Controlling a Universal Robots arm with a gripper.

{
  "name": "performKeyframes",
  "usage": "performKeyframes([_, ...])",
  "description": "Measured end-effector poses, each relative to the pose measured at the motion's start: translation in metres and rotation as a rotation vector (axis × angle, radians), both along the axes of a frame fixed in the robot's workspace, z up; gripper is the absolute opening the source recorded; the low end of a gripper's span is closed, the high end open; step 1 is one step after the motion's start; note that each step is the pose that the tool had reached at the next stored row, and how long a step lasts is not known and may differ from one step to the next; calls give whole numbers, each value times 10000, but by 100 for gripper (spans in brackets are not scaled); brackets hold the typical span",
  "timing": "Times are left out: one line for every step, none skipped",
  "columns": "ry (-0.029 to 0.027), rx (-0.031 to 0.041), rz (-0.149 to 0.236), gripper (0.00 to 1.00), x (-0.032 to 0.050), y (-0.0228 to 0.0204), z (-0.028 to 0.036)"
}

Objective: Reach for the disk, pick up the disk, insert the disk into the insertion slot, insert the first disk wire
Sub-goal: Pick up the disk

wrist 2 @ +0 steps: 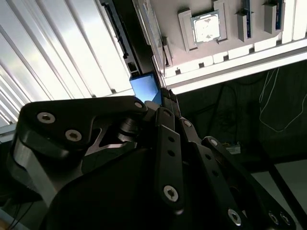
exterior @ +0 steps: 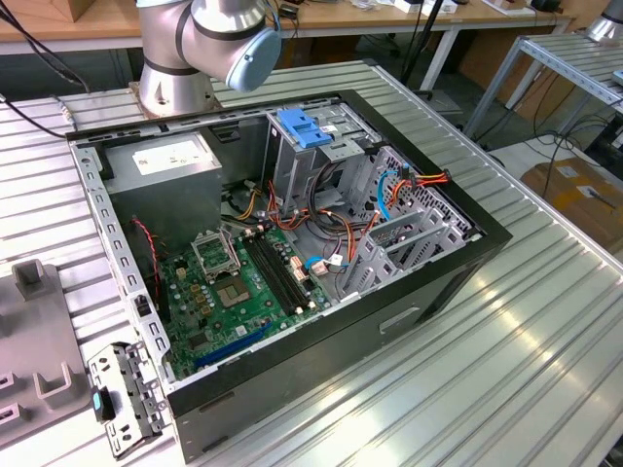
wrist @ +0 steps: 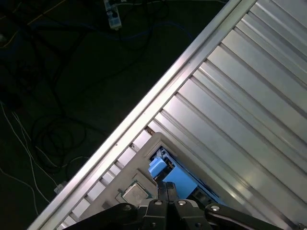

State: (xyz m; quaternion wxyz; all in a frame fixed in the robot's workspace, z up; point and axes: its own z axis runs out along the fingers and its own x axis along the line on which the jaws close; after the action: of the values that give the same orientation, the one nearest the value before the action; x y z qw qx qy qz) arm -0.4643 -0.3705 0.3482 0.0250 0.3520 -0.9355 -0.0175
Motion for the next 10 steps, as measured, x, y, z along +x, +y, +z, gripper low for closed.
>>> performKeyframes([-1,1,36,11,1,0,0])
performKeyframes([-1,2,71,11,2,0,0])
performKeyframes([1,2,110,11,3,0,0])
performKeyframes([0,2,176,11,3,0,0])
performKeyframes([0,2,249,11,4,0,0])
performKeyframes([0,2,298,11,4,-1,0])
performKeyframes([0,2,350,11,4,-1,0])
performKeyframes([-1,2,416,11,5,-1,0])
performKeyframes([-1,2,479,11,6,0,0])
performKeyframes([0,2,526,11,6,0,0])
